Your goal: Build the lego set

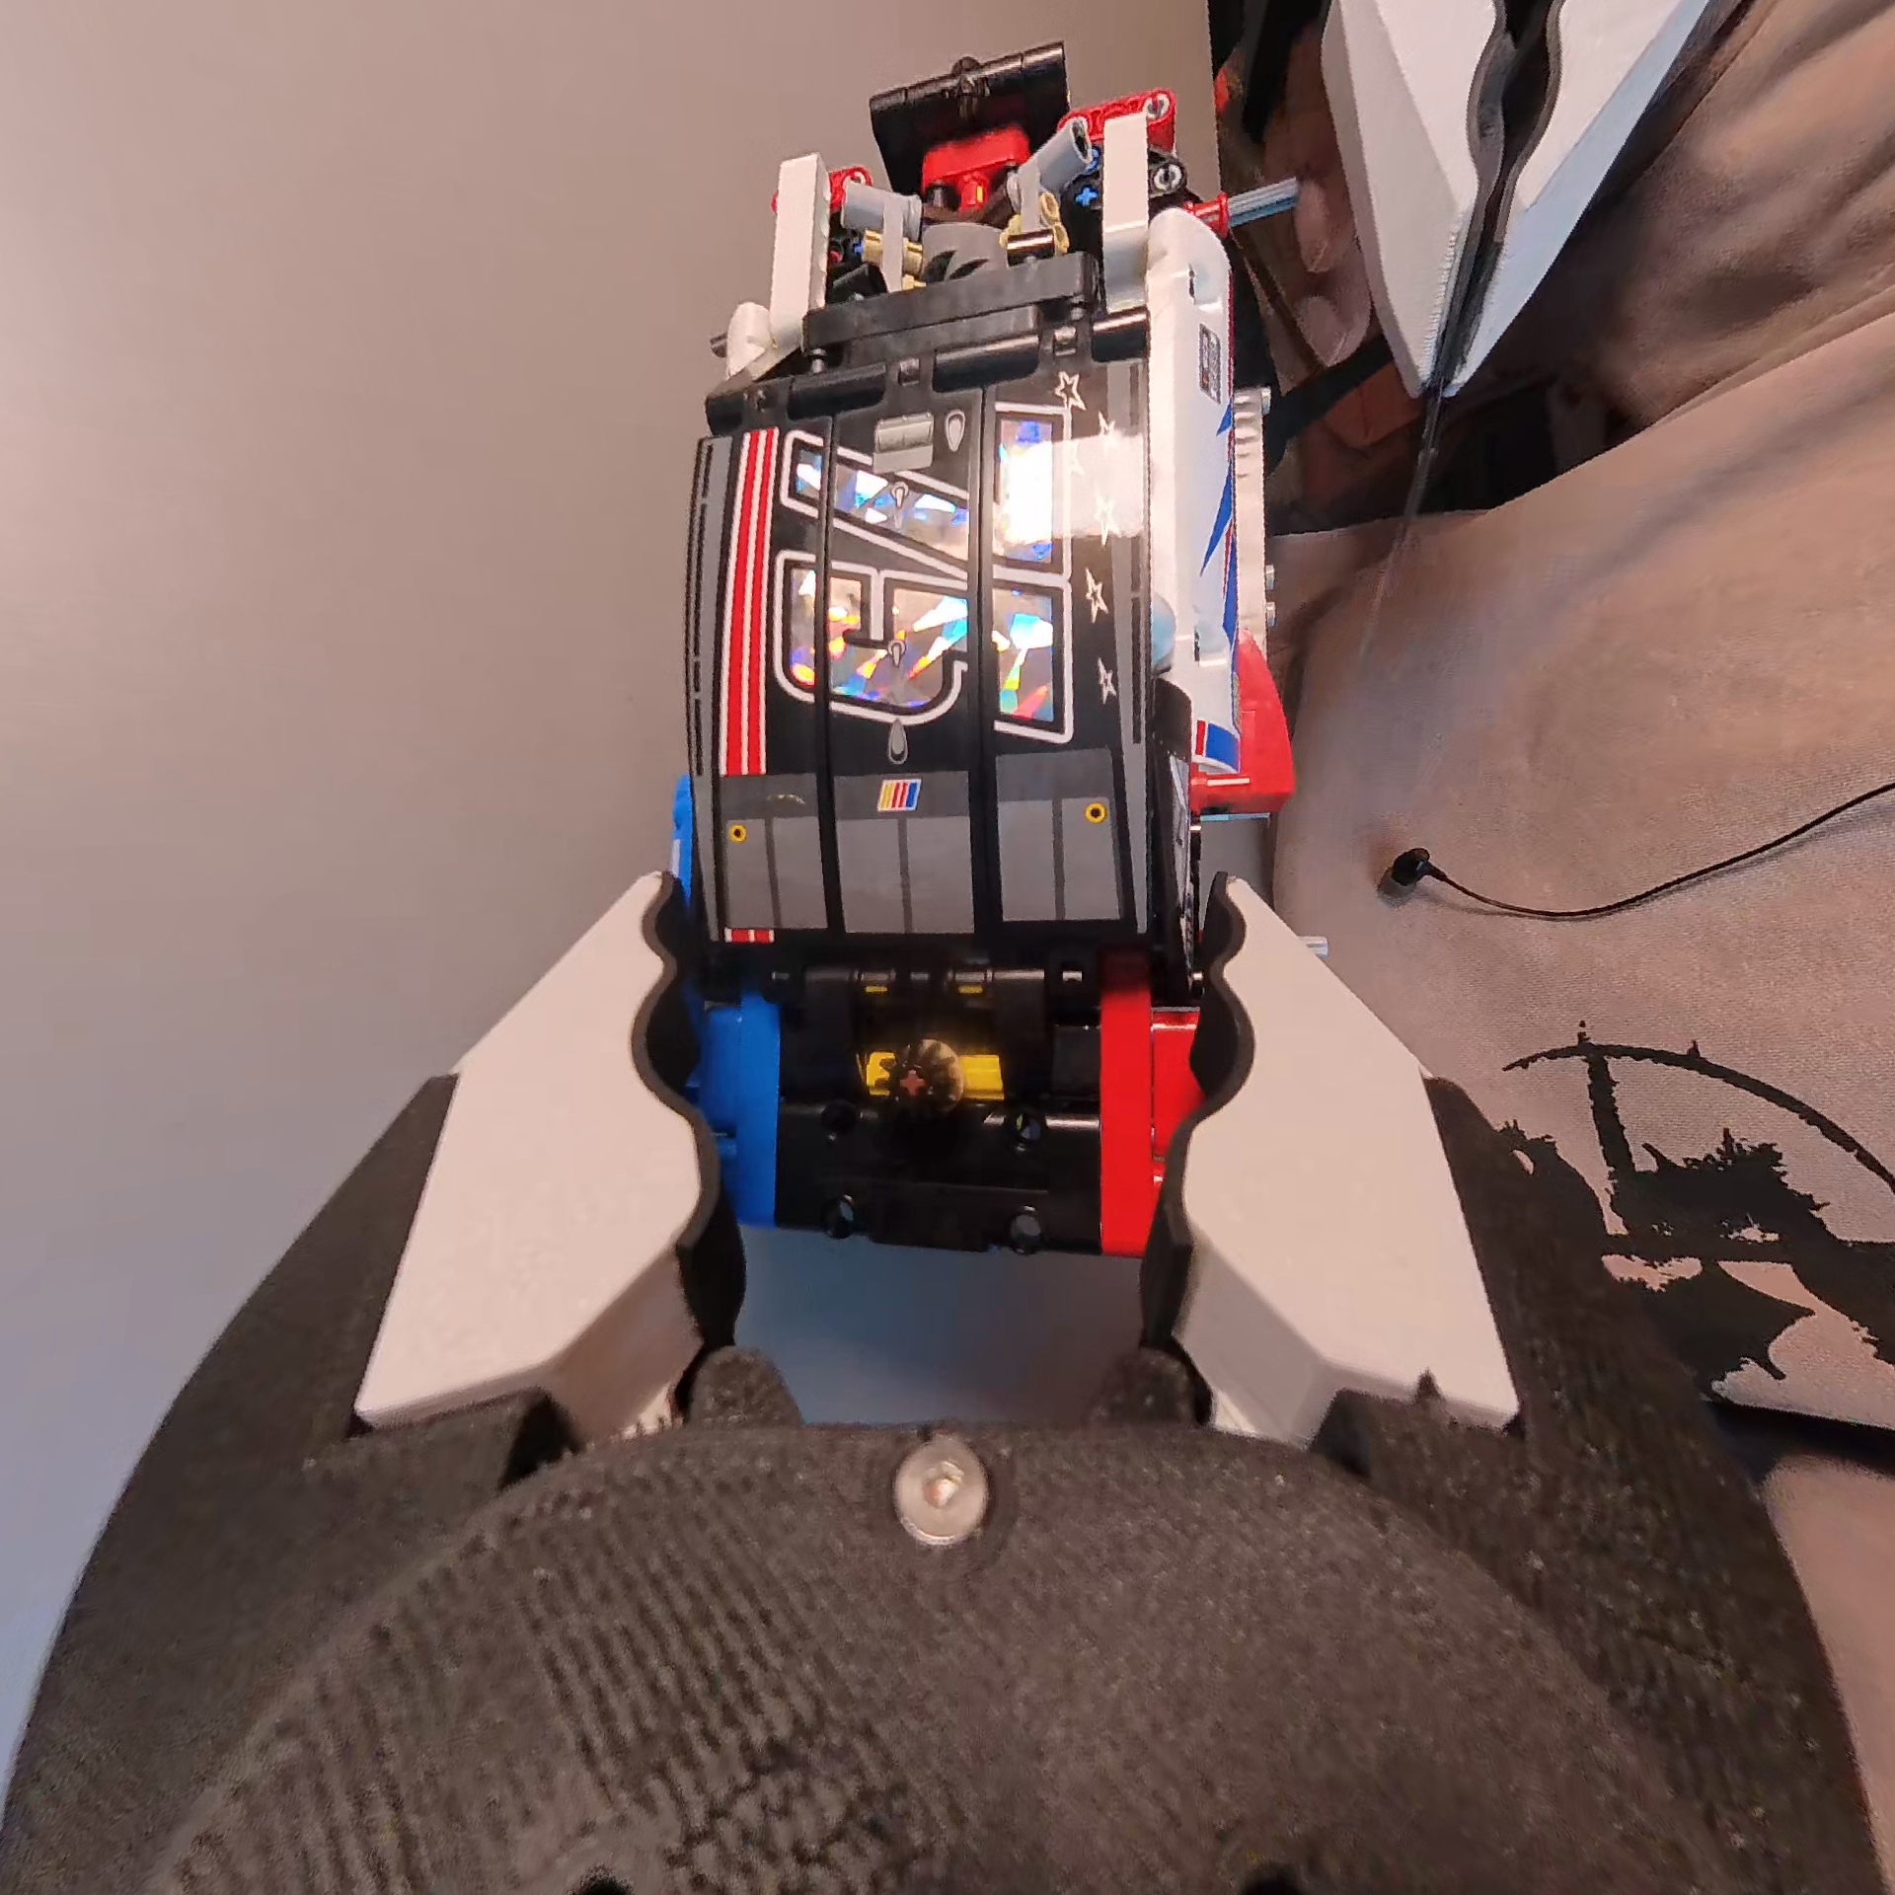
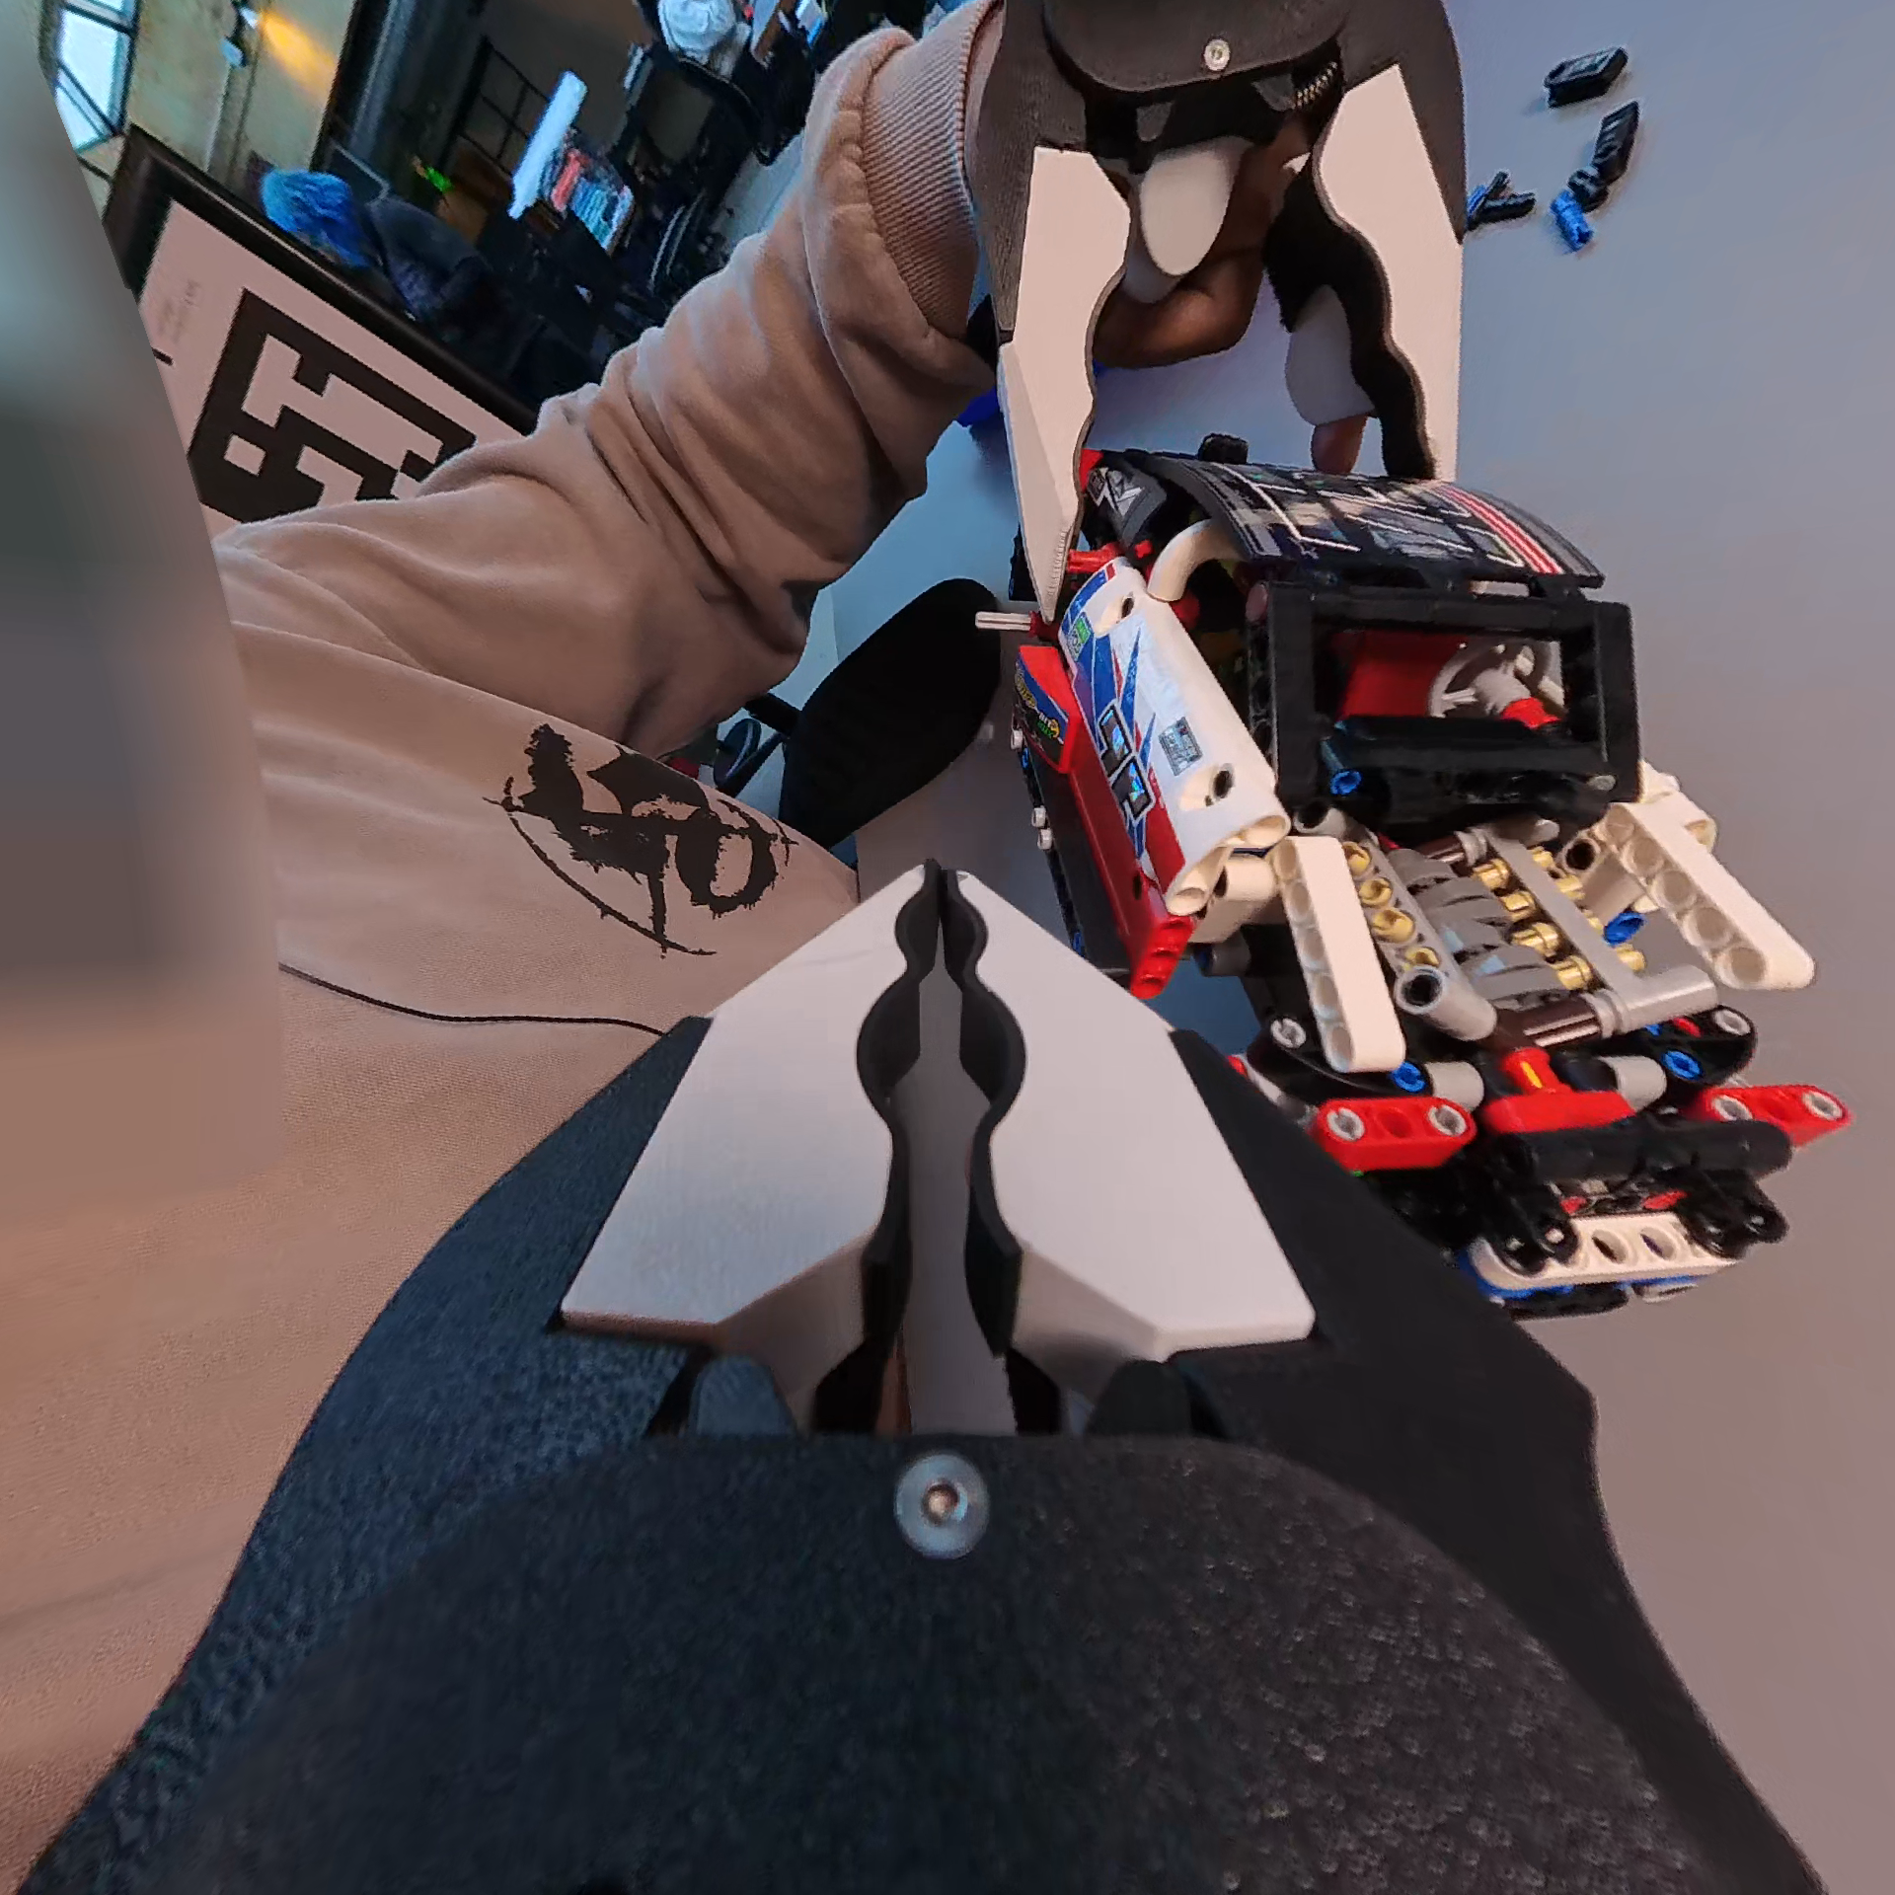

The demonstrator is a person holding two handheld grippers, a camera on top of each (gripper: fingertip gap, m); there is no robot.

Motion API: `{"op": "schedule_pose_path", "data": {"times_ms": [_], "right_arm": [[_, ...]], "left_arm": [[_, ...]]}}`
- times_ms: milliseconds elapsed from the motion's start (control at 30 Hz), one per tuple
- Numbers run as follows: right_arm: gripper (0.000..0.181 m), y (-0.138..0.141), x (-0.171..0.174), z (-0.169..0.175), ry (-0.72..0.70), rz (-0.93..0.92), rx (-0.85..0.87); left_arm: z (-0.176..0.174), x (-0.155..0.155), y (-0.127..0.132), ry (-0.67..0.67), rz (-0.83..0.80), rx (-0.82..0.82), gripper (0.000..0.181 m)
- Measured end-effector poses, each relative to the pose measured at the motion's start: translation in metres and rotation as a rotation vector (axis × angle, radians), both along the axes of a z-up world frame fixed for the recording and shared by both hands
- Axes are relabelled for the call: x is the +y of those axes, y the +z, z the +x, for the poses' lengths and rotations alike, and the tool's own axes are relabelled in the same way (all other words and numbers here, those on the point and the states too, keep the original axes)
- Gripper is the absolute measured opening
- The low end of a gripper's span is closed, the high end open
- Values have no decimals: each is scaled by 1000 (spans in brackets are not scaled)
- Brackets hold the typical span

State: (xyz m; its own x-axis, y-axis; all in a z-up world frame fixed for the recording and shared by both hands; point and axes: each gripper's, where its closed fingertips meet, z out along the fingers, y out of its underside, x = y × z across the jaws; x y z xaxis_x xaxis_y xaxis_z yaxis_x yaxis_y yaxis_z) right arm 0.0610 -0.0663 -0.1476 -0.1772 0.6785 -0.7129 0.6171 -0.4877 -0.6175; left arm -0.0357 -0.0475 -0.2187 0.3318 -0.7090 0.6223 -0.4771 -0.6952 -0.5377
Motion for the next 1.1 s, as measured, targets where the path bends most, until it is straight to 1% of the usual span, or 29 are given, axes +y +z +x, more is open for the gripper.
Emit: {"op": "schedule_pose_path", "data": {"times_ms": [167, 467, 1100], "right_arm": [[0, -7, 8, 0, -29, 7, -39], [0, -14, 13, 4, -47, 17, -81], [0, -19, 18, 5, -83, 27, -90]], "left_arm": [[0, 0, 0, -3, -3, -1, 98], [0, 0, 0, -5, -9, -6, 98], [0, 0, 0, -3, -18, -14, 98]]}}
